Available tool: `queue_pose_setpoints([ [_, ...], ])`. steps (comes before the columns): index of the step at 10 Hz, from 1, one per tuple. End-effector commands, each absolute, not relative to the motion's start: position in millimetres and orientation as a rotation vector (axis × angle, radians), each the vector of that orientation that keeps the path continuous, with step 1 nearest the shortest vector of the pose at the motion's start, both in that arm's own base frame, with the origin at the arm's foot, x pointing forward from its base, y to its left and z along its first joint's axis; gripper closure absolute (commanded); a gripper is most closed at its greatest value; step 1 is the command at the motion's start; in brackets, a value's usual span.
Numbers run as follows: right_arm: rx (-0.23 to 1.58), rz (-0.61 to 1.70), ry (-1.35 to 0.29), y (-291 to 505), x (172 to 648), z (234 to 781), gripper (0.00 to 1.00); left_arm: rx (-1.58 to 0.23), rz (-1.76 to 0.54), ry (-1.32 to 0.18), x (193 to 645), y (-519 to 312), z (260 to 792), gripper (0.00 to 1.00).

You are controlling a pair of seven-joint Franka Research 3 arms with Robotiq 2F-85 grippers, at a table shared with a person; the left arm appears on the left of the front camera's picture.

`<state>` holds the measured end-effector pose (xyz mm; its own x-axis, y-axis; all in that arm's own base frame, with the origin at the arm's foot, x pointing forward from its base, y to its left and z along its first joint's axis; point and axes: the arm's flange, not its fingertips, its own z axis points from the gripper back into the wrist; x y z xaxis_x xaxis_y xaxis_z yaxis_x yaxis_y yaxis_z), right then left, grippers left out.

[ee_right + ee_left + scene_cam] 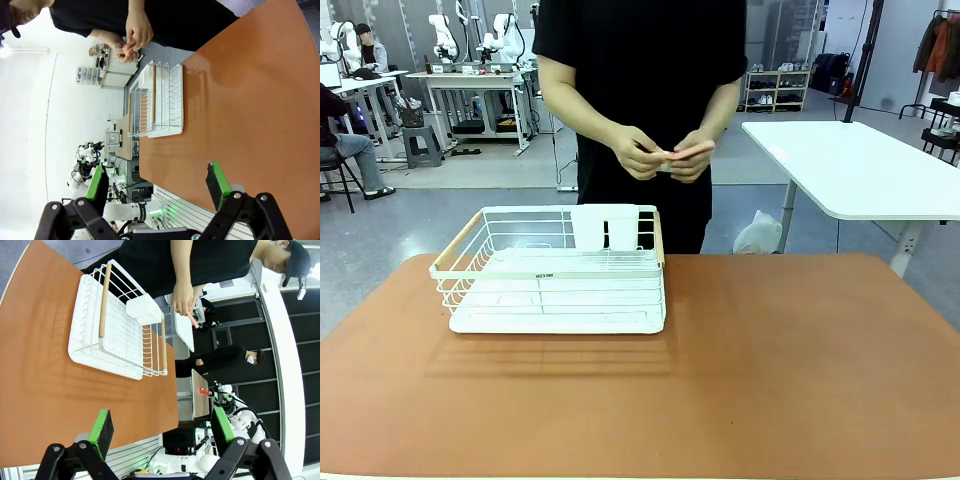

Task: Clean the table.
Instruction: Pick up the Lint Roller when the human hands it over.

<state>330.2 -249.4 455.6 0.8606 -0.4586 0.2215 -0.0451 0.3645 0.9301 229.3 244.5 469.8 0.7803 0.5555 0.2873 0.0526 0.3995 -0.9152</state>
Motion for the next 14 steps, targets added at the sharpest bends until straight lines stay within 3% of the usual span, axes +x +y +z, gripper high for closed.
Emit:
queue_pose_setpoints([
  [1, 1.189, -0.269, -0.507, -250.5, 331.0, 458.8, 0.0, -1.146, 0.329, -0.639, 229.6, 247.7, 471.6, 0.0],
  [7, 1.181, -0.28, -0.493, -249.3, 330.1, 455.6, 0.0, -1.146, 0.329, -0.639, 229.6, 247.7, 471.6, 0.0],
  [14, 1.068, -0.497, -0.379, -121.9, 386.5, 475.4, 0.0, -1.146, 0.329, -0.639, 229.6, 247.7, 471.6, 0.0],
])
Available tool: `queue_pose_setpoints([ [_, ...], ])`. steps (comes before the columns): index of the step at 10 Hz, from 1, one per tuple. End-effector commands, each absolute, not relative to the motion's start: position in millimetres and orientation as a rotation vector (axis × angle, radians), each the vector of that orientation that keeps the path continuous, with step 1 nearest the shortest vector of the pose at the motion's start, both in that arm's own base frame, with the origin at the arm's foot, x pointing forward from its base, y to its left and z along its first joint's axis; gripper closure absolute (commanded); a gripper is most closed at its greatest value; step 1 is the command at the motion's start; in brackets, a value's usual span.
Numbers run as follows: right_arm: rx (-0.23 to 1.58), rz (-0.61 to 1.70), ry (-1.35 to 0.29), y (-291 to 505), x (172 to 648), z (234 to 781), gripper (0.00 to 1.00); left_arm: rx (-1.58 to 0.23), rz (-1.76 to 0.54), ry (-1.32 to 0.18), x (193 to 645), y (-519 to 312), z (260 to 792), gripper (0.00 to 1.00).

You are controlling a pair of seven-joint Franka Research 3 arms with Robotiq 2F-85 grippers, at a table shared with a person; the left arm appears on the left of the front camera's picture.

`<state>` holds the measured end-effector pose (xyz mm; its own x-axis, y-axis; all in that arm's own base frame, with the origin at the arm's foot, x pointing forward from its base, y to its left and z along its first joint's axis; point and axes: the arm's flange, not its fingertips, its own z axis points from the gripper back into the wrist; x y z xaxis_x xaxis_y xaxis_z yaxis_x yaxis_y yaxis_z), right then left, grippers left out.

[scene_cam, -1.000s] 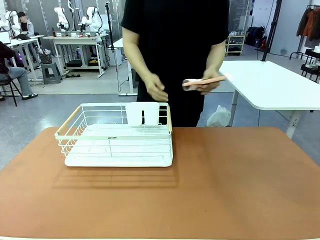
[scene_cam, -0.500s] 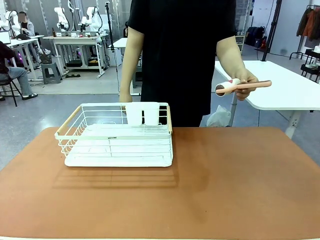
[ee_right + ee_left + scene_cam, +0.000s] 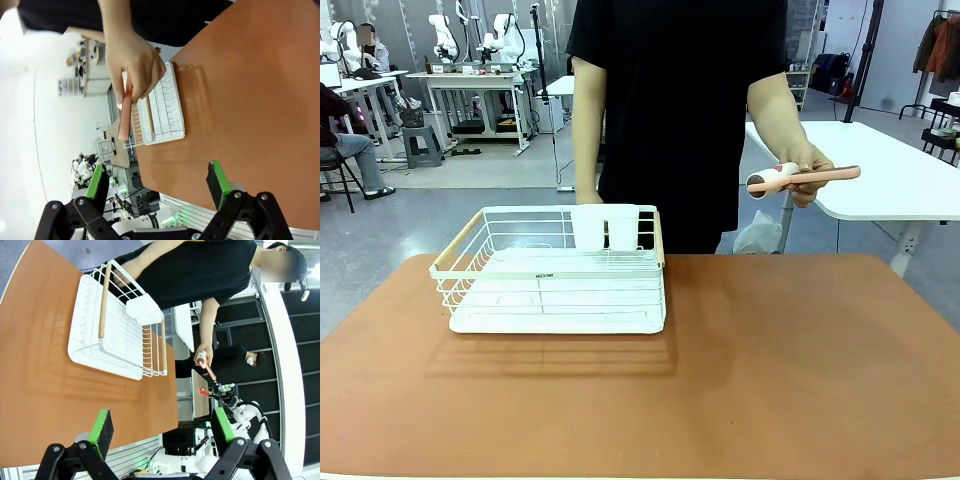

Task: Clean the table.
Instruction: Pick up the Lint Roller when the human hands it over.

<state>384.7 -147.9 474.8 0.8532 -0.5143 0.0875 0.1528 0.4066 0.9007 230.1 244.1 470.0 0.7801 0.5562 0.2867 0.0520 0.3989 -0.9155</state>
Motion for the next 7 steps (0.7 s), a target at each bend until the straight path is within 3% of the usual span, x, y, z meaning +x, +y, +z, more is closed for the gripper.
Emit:
queue_pose_setpoints([
  [1, 1.049, -0.563, -0.421, -97.6, 395.5, 476.2, 0.0, -1.146, 0.329, -0.639, 229.6, 247.7, 471.6, 0.0],
  [7, 1.014, -0.656, -0.435, -18.9, 427.9, 476.9, 0.0, -1.146, 0.329, -0.639, 229.6, 247.7, 471.6, 0.0],
])
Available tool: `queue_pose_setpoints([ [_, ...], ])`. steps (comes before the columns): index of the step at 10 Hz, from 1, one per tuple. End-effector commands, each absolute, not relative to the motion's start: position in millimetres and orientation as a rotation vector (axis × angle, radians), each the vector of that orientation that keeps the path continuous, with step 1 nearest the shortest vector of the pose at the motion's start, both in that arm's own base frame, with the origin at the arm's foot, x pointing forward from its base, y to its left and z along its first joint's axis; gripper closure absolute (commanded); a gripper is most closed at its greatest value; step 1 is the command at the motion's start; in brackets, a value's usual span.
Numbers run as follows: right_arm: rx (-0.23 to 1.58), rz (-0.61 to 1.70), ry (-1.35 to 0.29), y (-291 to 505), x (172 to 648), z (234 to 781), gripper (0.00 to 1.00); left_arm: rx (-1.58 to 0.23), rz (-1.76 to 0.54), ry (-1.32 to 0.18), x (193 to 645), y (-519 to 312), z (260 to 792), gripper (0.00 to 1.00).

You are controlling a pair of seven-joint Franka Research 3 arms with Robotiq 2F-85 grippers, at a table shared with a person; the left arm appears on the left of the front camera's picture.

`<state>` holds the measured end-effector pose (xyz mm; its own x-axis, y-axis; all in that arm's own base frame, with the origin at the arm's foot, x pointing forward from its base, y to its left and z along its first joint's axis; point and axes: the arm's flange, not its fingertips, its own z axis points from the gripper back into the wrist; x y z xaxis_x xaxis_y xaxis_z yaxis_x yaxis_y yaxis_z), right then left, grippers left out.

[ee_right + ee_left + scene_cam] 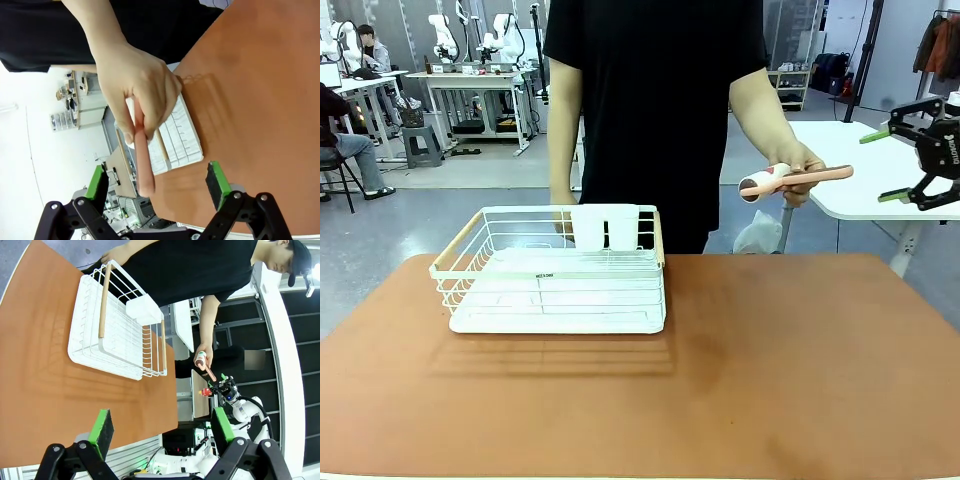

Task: Clean the table.
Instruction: Pick up the Lint Roller when the human hands it over.

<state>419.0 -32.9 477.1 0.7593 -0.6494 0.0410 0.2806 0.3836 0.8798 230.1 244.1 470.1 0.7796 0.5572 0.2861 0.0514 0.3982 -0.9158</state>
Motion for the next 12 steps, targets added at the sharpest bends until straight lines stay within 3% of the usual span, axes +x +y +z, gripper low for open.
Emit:
queue_pose_setpoints([
  [1, 1.008, -0.659, -0.457, -8.5, 431.7, 474.5, 0.0, -1.146, 0.329, -0.639, 229.6, 247.7, 471.6, 0.0],
  [11, 1.0, -0.628, -0.451, 16.9, 440.1, 462.0, 0.0, -1.146, 0.329, -0.639, 229.6, 247.7, 471.6, 0.0],
  [12, 1.006, -0.605, -0.459, 16.7, 440.2, 461.5, 0.05, -1.146, 0.329, -0.639, 229.6, 247.7, 471.6, 0.0],
])
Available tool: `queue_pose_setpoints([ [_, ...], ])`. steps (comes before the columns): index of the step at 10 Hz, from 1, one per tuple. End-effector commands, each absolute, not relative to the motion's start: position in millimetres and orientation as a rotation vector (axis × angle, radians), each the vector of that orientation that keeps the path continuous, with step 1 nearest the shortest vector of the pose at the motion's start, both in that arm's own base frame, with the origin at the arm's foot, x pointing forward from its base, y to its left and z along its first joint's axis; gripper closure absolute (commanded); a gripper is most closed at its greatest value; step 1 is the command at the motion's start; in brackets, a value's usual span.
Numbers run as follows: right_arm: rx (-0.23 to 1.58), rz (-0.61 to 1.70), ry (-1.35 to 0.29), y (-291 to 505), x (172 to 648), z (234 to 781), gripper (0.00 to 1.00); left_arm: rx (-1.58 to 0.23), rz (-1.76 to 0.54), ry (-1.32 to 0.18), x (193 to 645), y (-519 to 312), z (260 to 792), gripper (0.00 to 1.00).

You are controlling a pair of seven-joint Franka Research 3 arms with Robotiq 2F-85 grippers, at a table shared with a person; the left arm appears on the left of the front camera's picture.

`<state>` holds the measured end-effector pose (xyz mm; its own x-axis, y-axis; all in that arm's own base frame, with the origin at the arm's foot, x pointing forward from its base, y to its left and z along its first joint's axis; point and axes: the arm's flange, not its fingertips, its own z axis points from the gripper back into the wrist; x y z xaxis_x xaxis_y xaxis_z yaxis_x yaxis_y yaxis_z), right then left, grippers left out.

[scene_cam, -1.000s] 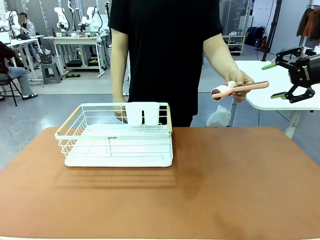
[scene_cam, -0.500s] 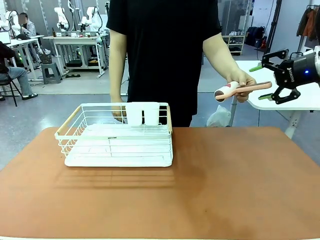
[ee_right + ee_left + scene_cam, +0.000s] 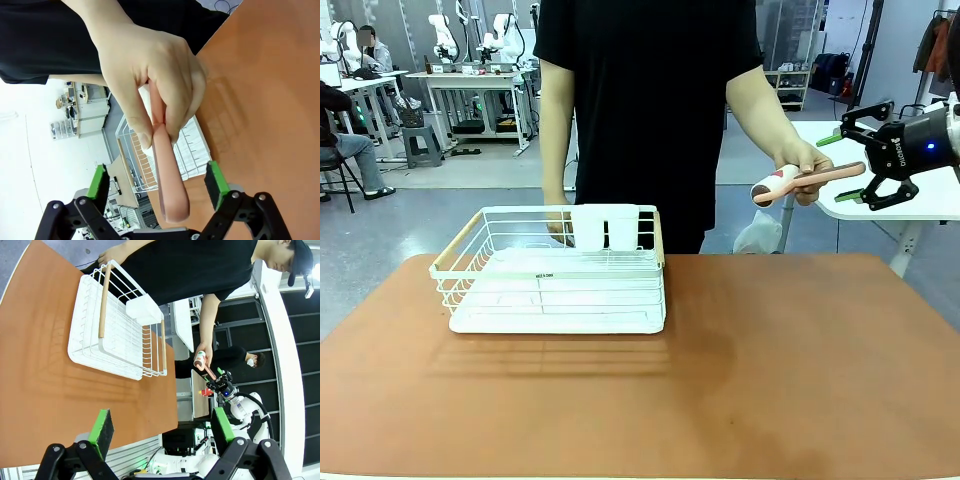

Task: Clean the table.
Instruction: Pick up the Lint Roller when the human hands it over.

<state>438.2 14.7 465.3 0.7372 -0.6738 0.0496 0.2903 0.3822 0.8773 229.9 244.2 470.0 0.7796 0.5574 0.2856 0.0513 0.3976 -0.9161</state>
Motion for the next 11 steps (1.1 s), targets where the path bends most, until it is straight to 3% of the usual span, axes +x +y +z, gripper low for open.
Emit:
queue_pose_setpoints([
  [1, 1.017, -0.597, -0.475, 16.0, 439.4, 460.4, 0.16, -1.146, 0.329, -0.639, 229.6, 247.7, 471.6, 0.0],
  [3, 1.009, -0.578, -0.471, 15.4, 438.7, 459.0, 0.35, -1.146, 0.329, -0.639, 229.6, 247.7, 471.6, 0.0],
  [4, 1.006, -0.577, -0.469, 15.3, 439.1, 458.8, 0.25, -1.146, 0.329, -0.639, 229.6, 247.7, 471.6, 0.0],
  [5, 1.005, -0.572, -0.474, 14.8, 439.0, 458.8, 0.55, -1.146, 0.329, -0.639, 229.6, 247.7, 471.6, 0.0],
  [6, 1.009, -0.575, -0.478, 14.9, 439.1, 459.3, 0.44, -1.146, 0.329, -0.639, 229.6, 247.7, 471.6, 0.0],
  [7, 1.009, -0.568, -0.475, 14.3, 438.2, 459.3, 0.74, -1.146, 0.329, -0.639, 229.6, 247.7, 471.6, 0.0],
  [8, 1.006, -0.563, -0.474, 15.2, 438.4, 459.9, 0.55, -1.146, 0.329, -0.639, 229.6, 247.7, 471.6, 0.0],
  [9, 1.007, -0.565, -0.474, 14.6, 438.4, 459.9, 0.93, -1.146, 0.329, -0.639, 229.6, 247.7, 471.6, 0.0],
  [10, 1.004, -0.562, -0.474, 15.4, 438.6, 460.2, 0.74, -1.146, 0.329, -0.639, 229.6, 247.7, 471.6, 0.0],
  [11, 1.001, -0.56, -0.472, 15.3, 438.5, 459.9, 1.0, -1.146, 0.329, -0.639, 229.6, 247.7, 471.6, 0.0],
])
